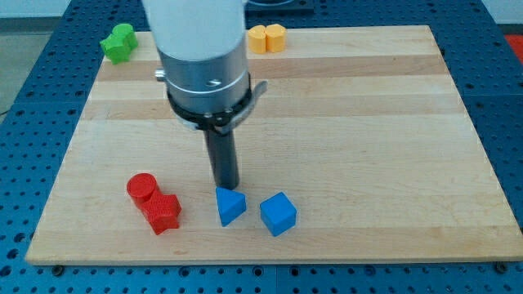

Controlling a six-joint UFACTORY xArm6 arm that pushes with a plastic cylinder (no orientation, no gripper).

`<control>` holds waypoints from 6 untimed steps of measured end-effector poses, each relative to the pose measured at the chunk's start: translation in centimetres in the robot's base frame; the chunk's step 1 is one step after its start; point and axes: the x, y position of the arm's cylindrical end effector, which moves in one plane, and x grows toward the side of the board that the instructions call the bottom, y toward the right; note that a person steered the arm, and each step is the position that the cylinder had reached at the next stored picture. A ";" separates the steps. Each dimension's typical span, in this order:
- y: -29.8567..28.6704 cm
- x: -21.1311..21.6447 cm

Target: Push the blue triangle into the blue cube

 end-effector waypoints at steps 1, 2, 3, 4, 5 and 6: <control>-2.6 0.0; -3.8 1.5; -3.1 3.1; -0.9 3.2; 2.5 3.2; 3.6 2.3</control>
